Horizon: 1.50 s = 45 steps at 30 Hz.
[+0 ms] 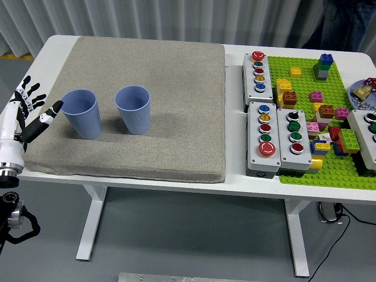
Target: Pick cup pour cup place
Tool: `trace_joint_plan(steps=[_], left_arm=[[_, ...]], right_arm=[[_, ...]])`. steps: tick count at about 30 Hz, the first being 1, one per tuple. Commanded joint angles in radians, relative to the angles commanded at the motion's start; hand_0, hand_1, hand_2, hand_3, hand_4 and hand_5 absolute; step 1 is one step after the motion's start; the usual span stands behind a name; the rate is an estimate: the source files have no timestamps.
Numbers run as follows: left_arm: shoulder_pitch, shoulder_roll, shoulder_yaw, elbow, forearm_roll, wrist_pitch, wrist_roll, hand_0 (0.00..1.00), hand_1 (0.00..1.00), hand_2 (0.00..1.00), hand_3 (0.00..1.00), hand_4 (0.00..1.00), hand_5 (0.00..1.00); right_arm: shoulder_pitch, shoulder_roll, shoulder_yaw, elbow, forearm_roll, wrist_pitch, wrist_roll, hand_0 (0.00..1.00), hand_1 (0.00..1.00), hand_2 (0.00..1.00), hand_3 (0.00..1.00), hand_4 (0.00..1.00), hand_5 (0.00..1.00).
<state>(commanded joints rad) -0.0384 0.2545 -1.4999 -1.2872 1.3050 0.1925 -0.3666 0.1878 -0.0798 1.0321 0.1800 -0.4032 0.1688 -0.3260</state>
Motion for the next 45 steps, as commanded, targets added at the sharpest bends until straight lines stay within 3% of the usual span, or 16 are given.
trace_joint_plan(steps=[11,13,15,16,17,19,21,22,27,45], left_arm=[[-0.067,0.013,-0.008,-0.097,-0.082,-0.008,0.010,0.745,0.775,0.923,0.998,0.998,0.585],[-0.088,0.000,-0.024,-0.106,-0.092,-0.022,0.015,0.745,0.775,0.923,0.998,0.998,0.585],[-0.134,-0.035,-0.068,-0.105,-0.126,-0.036,0.022,0.745,0.775,0.923,0.998,0.998,0.585],[-0.152,-0.047,-0.086,-0.102,-0.139,-0.046,0.027,0.781,0.796,0.892,0.882,0.835,0.998],[-0.157,-0.050,-0.092,-0.102,-0.143,-0.049,0.028,0.781,0.796,0.892,0.882,0.835,0.998],[-0.212,-0.092,-0.148,-0.082,-0.204,-0.059,0.050,0.781,0.796,0.892,0.882,0.835,0.998],[-0.245,-0.110,-0.184,-0.074,-0.245,-0.062,0.064,0.781,0.796,0.892,0.882,0.835,0.998],[-0.269,-0.117,-0.209,-0.071,-0.254,-0.063,0.076,0.771,0.758,0.839,0.824,0.787,0.998],[-0.356,-0.121,-0.303,-0.067,-0.191,-0.061,0.103,0.771,0.758,0.839,0.824,0.787,0.998],[-0.368,-0.123,-0.334,-0.074,-0.177,-0.076,0.099,0.771,0.762,0.860,0.859,0.784,0.998]], right_arm=[[0.007,-0.001,-0.005,0.000,0.009,-0.003,0.003,0.770,0.715,0.744,0.622,0.187,0.251],[0.006,-0.001,-0.008,0.000,0.013,-0.004,0.005,0.770,0.715,0.744,0.622,0.187,0.251],[0.006,0.000,-0.007,0.000,0.011,-0.005,0.005,0.770,0.715,0.744,0.622,0.187,0.251],[0.006,0.000,-0.007,0.000,0.011,-0.005,0.005,0.770,0.715,0.744,0.622,0.189,0.253],[0.006,0.000,-0.007,0.000,0.011,-0.005,0.005,0.770,0.715,0.744,0.622,0.189,0.253],[0.008,0.001,-0.008,0.000,0.010,-0.005,0.003,0.770,0.715,0.744,0.622,0.189,0.253],[0.010,0.001,-0.009,0.000,0.011,-0.005,0.004,0.770,0.715,0.744,0.622,0.189,0.253],[0.011,0.001,-0.010,0.000,0.013,-0.005,0.004,0.770,0.715,0.744,0.622,0.188,0.250],[0.017,-0.004,-0.012,0.000,0.022,-0.004,0.007,0.770,0.715,0.744,0.622,0.188,0.250],[0.021,-0.006,-0.002,0.000,0.022,0.000,0.006,0.770,0.714,0.745,0.623,0.191,0.246]])
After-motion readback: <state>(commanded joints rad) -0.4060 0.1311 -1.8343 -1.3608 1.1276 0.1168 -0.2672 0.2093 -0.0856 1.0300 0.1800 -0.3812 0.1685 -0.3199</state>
